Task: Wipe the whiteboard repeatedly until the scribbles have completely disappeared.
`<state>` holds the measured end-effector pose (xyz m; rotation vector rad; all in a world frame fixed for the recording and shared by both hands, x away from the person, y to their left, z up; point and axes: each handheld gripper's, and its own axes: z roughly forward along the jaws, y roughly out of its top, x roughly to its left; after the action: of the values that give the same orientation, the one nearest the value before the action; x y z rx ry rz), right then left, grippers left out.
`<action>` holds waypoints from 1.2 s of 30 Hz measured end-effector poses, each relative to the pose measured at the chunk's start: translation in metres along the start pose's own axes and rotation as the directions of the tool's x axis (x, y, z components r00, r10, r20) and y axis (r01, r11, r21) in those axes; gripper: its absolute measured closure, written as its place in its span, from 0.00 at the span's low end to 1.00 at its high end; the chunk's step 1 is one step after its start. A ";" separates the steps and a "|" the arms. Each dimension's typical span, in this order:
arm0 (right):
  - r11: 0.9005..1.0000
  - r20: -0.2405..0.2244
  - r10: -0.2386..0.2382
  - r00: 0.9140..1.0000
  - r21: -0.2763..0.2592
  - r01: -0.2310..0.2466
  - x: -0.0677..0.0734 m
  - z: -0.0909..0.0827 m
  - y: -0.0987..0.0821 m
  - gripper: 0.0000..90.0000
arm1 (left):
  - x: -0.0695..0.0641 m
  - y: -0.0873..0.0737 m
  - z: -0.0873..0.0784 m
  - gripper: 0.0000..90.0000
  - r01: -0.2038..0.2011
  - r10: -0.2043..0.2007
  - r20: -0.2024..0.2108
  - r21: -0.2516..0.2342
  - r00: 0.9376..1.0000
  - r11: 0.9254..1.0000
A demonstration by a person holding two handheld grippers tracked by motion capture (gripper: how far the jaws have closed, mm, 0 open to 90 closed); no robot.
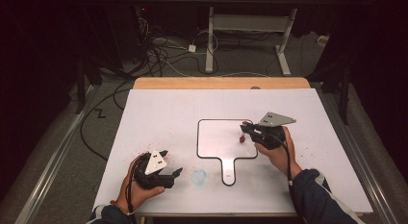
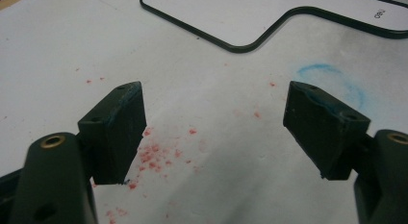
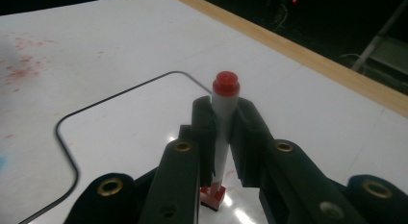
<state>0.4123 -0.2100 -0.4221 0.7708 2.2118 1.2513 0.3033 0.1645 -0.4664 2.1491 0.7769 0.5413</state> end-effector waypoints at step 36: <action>0.998 0.087 -0.027 0.996 0.066 0.022 -0.013 -0.013 -0.001 0.91 | -0.001 -0.001 0.000 0.25 -0.011 0.011 0.008 0.007 1.000 1.000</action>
<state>0.4136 -0.2273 -0.4158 0.8056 2.1940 1.1172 0.3021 0.1642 -0.4670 2.1619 0.7643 0.5360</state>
